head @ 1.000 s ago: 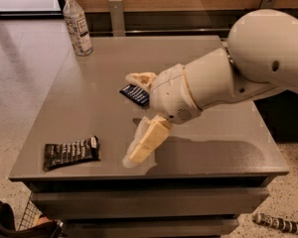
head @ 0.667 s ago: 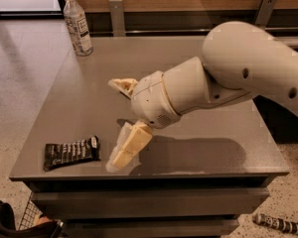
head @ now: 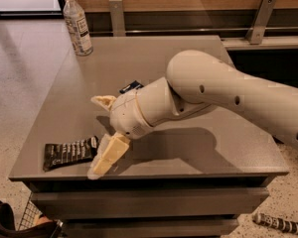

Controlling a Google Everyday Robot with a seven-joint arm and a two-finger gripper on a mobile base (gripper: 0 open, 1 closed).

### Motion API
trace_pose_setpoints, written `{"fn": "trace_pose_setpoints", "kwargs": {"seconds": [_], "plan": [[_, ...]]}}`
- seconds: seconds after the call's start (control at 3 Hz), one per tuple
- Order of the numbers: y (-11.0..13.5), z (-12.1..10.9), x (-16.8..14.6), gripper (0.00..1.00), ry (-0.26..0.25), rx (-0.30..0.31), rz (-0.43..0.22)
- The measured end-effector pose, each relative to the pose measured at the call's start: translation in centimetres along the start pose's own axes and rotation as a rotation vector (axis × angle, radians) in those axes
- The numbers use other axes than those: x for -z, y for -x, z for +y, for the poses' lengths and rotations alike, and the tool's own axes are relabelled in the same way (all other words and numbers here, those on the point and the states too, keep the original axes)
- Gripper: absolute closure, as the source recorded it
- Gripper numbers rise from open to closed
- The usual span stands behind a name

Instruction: Move rxbar chocolate near blue plastic bottle

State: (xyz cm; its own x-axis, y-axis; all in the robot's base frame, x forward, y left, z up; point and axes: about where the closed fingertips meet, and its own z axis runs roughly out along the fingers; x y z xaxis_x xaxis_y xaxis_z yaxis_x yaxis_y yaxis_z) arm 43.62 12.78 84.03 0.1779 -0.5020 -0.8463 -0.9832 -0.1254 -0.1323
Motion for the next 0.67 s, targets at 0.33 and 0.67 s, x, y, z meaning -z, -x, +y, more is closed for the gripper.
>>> {"fn": "trace_pose_setpoints", "kwargs": {"seconds": [0.33,0.67], "plan": [[-0.5,0.3,-2.4,0.00,0.040,-0.012,-0.027],[-0.6,0.6,-4.5,0.00,0.072,-0.018,-0.055]]}}
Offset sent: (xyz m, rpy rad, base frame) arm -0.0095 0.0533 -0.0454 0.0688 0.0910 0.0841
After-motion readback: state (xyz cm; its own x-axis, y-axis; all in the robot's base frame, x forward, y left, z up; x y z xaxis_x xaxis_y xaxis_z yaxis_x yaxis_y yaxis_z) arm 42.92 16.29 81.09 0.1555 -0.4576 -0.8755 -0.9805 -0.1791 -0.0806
